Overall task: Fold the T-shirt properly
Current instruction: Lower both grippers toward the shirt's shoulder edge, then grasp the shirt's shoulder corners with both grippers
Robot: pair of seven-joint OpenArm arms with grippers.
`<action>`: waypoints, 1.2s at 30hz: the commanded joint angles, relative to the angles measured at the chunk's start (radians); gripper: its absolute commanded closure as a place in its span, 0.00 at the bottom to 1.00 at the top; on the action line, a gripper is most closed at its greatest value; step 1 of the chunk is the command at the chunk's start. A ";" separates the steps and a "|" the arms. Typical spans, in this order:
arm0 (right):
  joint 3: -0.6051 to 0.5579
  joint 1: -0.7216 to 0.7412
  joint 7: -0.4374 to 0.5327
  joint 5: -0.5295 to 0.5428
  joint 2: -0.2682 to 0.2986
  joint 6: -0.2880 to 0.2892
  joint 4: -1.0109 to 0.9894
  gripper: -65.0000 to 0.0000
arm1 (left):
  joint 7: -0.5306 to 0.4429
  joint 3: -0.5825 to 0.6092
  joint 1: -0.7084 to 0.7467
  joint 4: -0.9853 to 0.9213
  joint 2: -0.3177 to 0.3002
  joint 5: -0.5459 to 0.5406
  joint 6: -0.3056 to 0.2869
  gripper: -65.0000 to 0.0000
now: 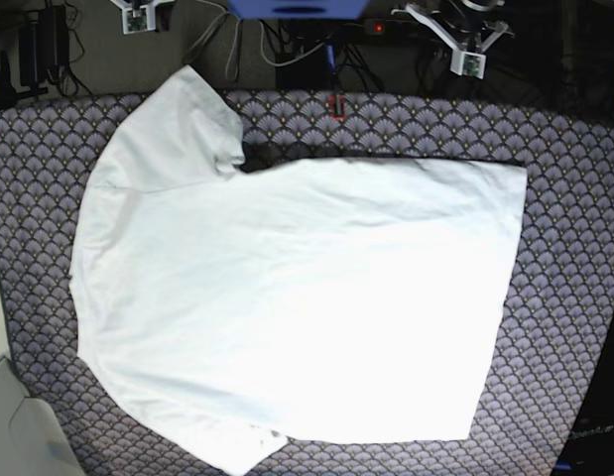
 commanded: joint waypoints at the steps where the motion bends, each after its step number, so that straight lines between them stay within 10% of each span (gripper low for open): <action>1: 0.005 -0.028 0.015 0.000 0.009 -0.001 0.056 0.97 | -0.015 -0.031 0.030 0.055 0.000 -0.005 0.002 1.00; 12: 0.026 0.022 -0.006 0.000 0.018 0.000 0.165 0.96 | -0.015 -0.234 0.024 0.220 0.060 -0.009 -0.008 1.00; 23: 0.117 0.122 -0.009 0.000 -0.063 0.154 0.165 0.82 | -0.015 -0.235 -0.070 0.223 0.063 -0.012 -0.009 1.00; 36: 0.115 0.130 -0.009 -0.002 -0.014 0.154 0.160 0.81 | -0.006 -0.324 -0.140 0.206 0.063 -0.416 -0.008 0.99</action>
